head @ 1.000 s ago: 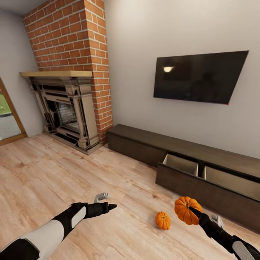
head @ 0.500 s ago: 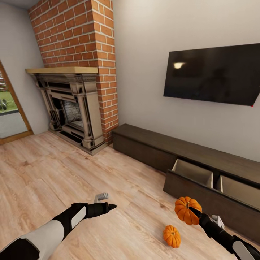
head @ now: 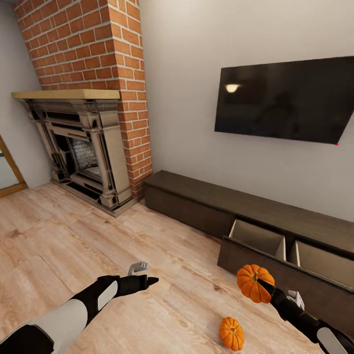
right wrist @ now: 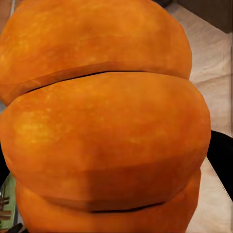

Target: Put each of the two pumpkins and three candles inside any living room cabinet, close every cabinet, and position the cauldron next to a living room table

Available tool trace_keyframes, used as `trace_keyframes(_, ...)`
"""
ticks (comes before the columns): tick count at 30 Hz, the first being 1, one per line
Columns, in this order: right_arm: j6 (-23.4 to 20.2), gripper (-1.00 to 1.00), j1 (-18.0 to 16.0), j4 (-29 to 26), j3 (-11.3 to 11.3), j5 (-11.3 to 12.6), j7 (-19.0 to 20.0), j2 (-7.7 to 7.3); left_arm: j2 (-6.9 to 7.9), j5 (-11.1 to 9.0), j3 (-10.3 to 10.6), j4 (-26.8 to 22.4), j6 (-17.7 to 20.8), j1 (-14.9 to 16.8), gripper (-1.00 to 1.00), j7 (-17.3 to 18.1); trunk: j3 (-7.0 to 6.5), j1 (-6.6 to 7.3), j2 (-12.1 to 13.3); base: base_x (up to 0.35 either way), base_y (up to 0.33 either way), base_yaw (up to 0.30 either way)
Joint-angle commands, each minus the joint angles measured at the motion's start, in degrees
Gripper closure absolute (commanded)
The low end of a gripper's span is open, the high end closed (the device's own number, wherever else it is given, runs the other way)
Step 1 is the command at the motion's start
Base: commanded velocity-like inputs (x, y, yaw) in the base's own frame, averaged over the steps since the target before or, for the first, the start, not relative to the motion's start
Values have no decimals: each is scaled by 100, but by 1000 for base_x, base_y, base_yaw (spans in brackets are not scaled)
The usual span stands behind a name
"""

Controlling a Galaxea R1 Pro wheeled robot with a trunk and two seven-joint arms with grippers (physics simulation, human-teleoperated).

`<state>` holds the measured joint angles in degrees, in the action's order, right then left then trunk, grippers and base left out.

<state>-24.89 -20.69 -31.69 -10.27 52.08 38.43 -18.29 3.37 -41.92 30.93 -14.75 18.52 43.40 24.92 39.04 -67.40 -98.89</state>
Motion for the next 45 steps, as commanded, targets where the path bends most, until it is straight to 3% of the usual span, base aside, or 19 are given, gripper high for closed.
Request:
trace_keyframes(1,-51,100,-6,3,-15,46,12,2,6,-45,18,-11,36,1,-100,3,6,0,-3,21,0,-271)
trace_keyframes(10,-51,100,-6,5,-18,48,32,1,14,-45,18,-19,28,1,-100,13,29,0,-3,4,0,-271)
trace_keyframes(20,-57,100,-6,5,-18,48,33,1,14,-45,18,-17,27,1,-100,15,259,-219,-404,0,0,-224)
trace_keyframes(45,-69,100,-6,44,-27,57,24,-6,7,-45,18,-12,-14,1,-100,23,929,-768,-1406,0,0,-86)
